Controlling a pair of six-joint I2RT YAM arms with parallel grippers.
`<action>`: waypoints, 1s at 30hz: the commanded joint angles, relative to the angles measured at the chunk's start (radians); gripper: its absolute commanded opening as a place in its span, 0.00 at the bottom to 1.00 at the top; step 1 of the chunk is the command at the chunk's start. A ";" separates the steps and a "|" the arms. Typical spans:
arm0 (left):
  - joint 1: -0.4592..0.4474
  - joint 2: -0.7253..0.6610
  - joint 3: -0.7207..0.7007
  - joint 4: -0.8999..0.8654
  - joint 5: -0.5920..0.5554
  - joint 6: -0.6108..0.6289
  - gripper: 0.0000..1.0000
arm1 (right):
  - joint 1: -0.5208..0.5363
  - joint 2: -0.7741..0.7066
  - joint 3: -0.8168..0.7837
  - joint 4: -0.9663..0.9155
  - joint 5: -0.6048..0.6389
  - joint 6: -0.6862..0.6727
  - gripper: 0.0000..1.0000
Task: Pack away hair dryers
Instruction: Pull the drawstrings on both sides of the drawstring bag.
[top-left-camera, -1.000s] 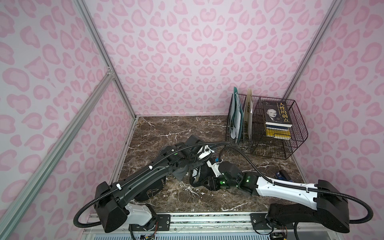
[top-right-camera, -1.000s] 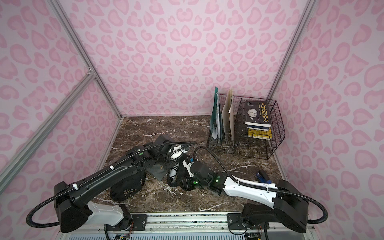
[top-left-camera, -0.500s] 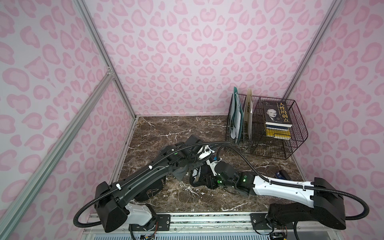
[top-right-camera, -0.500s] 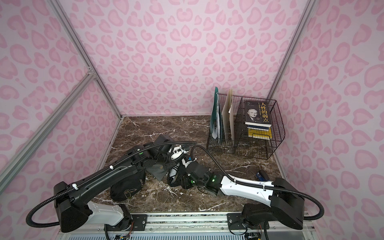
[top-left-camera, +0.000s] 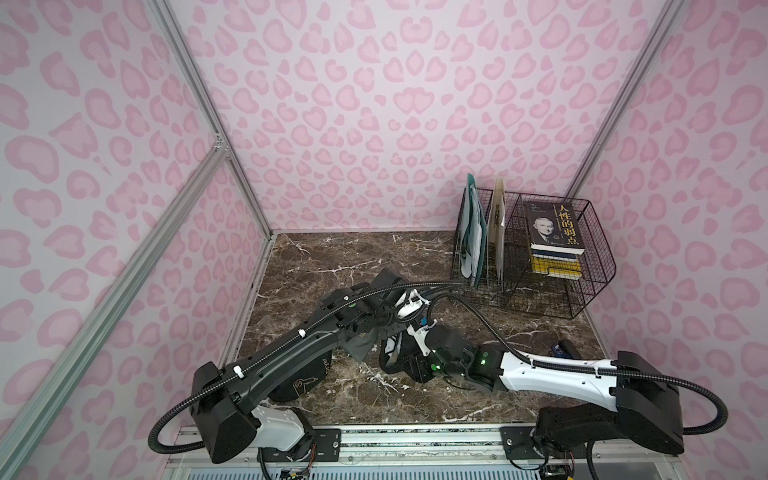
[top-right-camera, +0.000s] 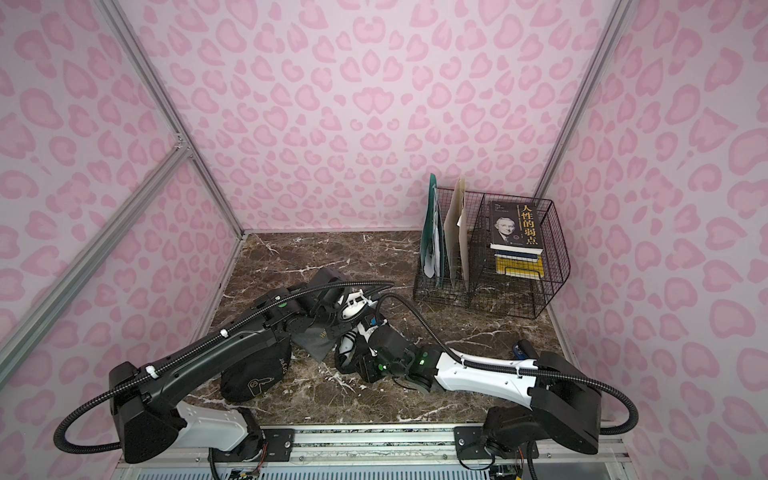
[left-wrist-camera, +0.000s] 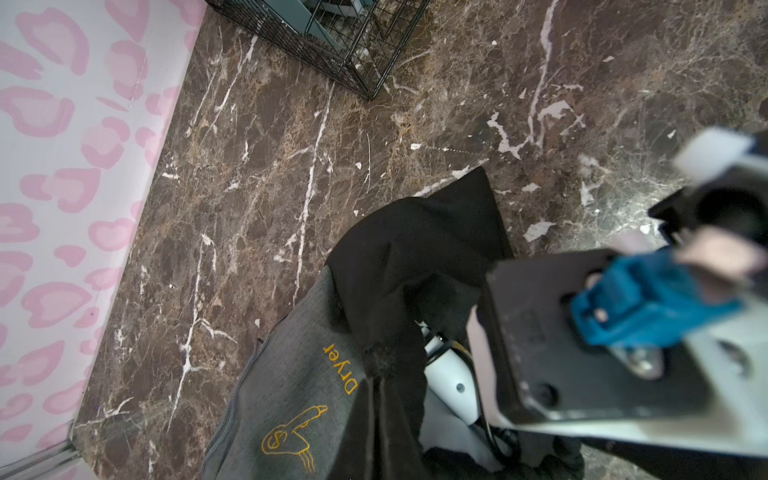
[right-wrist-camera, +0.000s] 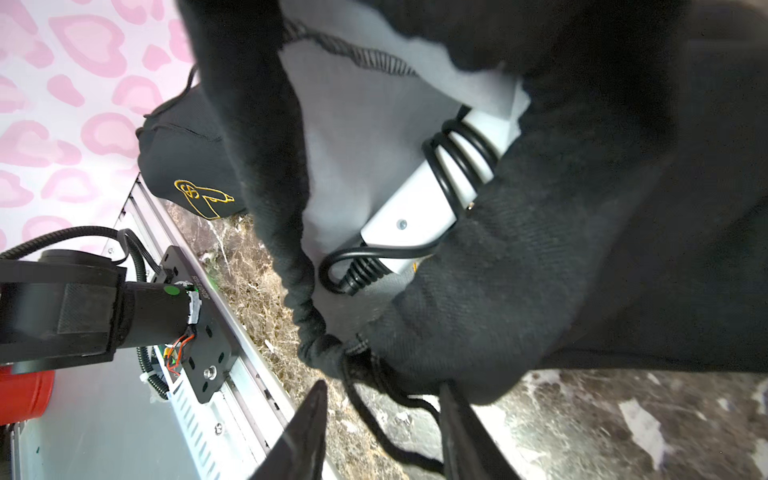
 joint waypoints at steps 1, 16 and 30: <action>0.001 -0.003 0.013 0.007 0.003 0.008 0.02 | 0.002 0.012 0.002 -0.012 0.018 -0.007 0.38; 0.004 -0.019 0.051 -0.025 -0.021 0.028 0.02 | 0.031 -0.010 0.041 -0.210 0.258 0.056 0.00; 0.014 -0.008 0.277 -0.084 -0.035 0.016 0.02 | 0.073 -0.133 0.215 -0.631 0.683 0.250 0.00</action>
